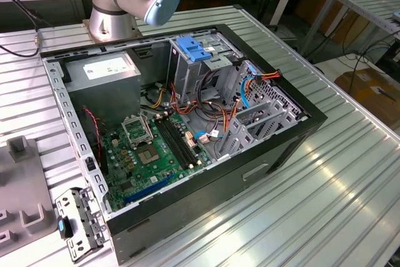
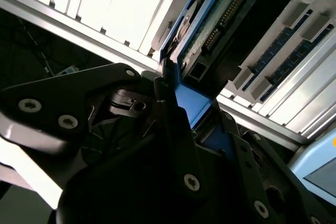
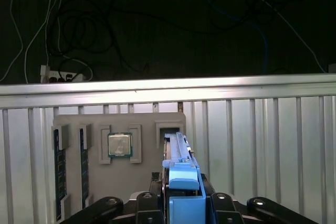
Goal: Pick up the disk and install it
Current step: 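Pick up the disk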
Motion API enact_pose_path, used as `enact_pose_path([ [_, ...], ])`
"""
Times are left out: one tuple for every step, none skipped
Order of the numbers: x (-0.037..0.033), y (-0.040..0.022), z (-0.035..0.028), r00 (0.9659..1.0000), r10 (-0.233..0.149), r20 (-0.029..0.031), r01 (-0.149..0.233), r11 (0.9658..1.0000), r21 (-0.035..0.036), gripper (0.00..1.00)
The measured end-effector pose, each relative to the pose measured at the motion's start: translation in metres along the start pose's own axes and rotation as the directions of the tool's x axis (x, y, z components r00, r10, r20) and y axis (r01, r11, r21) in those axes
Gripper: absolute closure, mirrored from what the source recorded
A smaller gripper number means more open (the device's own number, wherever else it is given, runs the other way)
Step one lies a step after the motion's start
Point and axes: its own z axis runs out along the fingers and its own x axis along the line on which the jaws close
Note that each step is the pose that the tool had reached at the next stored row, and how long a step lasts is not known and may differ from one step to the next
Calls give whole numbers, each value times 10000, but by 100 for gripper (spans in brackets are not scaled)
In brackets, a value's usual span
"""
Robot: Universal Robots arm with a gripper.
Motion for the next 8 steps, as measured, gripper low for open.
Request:
enact_pose_path([
  [0,0,-10,10000,0,0,0,10000,1,63],
  [0,0,-19,10000,0,1,0,10000,2,63],
  [-1,0,-30,10000,0,0,0,10000,2,63],
  [-1,0,-38,10000,0,0,0,10000,1,63],
  [-1,0,-51,10000,0,0,0,10000,1,63],
  [-1,0,-59,10000,0,1,0,10000,1,63],
  [-1,0,-63,10000,0,1,0,10000,2,63],
  [-1,0,-63,10000,0,1,0,10000,3,63],
])
